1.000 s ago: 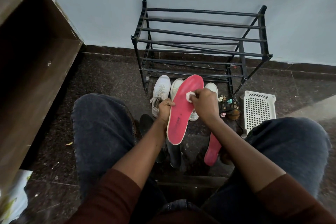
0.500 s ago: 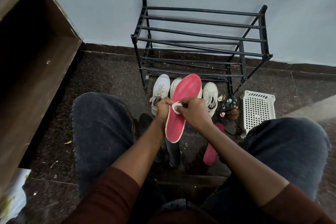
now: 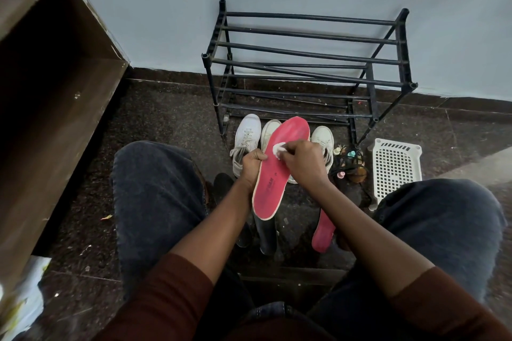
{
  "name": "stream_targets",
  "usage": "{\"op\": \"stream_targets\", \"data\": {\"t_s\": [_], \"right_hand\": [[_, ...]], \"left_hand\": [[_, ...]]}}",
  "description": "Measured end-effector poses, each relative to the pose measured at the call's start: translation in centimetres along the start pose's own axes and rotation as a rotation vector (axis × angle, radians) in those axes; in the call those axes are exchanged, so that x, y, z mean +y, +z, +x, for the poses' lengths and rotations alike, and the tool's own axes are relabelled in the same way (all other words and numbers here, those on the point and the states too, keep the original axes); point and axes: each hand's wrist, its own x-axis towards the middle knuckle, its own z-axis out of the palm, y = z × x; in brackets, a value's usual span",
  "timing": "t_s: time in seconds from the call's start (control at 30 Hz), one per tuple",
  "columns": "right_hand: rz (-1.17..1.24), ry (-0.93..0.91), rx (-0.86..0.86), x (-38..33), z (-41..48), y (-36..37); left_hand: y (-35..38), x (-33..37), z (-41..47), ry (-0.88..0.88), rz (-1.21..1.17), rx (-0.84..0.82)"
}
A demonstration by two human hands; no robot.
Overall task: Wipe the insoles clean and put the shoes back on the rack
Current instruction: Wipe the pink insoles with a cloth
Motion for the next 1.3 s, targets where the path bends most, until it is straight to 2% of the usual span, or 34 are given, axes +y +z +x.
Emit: {"op": "stream_targets", "data": {"t_s": [0.13,0.43,0.57,0.67,0.73,1.03,1.1,1.2,1.3], "right_hand": [[0.083,-0.018,-0.133,-0.2,-0.8,-0.2],[-0.022,0.085,0.095,-0.6,1.8,-0.6],[-0.015,0.032,0.081,-0.6,1.8,-0.4],[0.015,-0.041,0.043,-0.5,1.0,-0.4],[0.011,-0.065,0.017,-0.3,0.5,-0.5],[0.128,-0.201,-0.135,-0.9,-2.9,-0.4],[0.135,-0.217,-0.116,-0.8,-2.9,-0.3],[0.032,-0.224,-0.037,-0.4,-1.7,-0.1],[-0.074,-0.135,0.045,-0.1,0.4,-0.1]], "left_hand": [[0.2,-0.1,0.0,0.003,0.008,0.003],[0.3,-0.3,-0.1,-0.011,0.118,-0.117],[0.5,-0.1,0.1,-0.002,0.025,-0.136],[0.7,0.2,0.2,-0.056,-0.094,-0.220],[0.8,0.1,0.5,-0.093,-0.080,-0.244],[-0.2,-0.2,1.1,-0.024,0.046,-0.099],[-0.5,-0.6,1.2,0.019,-0.001,-0.110],[0.0,-1.1,0.8,-0.075,-0.080,-0.145],[0.7,-1.2,0.5,-0.118,-0.101,-0.132]]}}
